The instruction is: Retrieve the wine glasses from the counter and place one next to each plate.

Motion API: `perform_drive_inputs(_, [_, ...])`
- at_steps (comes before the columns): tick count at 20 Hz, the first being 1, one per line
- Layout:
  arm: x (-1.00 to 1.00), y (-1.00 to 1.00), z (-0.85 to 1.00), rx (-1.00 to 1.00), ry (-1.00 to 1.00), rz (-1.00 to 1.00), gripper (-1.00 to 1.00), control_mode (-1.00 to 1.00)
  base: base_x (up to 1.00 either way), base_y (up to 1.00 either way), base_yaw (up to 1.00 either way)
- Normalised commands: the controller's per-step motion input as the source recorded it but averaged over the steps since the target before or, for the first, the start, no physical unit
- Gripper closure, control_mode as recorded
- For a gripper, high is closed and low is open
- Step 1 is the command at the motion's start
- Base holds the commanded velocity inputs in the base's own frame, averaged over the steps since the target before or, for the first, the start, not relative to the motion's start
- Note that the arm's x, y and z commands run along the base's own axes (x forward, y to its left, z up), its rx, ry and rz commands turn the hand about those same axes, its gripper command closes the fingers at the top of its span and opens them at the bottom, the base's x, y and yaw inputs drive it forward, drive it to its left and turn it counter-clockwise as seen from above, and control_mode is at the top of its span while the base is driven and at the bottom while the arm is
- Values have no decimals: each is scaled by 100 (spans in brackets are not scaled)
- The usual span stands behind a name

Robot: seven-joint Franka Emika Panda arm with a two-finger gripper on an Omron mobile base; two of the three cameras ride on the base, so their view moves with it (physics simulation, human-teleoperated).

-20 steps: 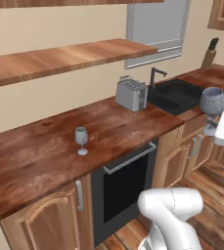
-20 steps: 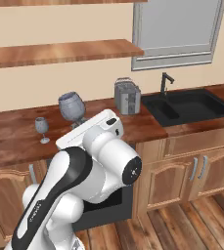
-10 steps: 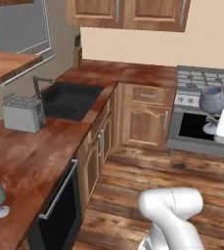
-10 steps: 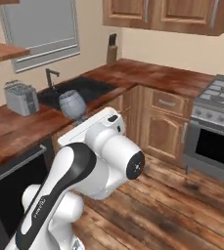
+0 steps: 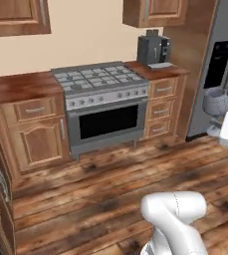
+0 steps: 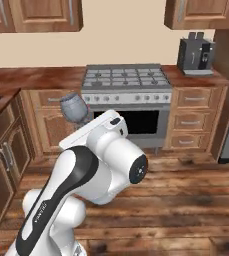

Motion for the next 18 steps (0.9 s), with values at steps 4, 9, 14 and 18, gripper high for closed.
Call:
perform_drive_inputs(4, [0,0,0,0,0,0,100,100,0,0,-100])
perform_drive_inputs(9, [0,0,0,0,0,0,100,100,0,0,-99])
perform_drive_inputs(14, [0,0,0,0,0,0,100,100,-3,-8,-93])
perform_drive_inputs(18, [0,0,0,0,0,0,100,100,5,-76,-69])
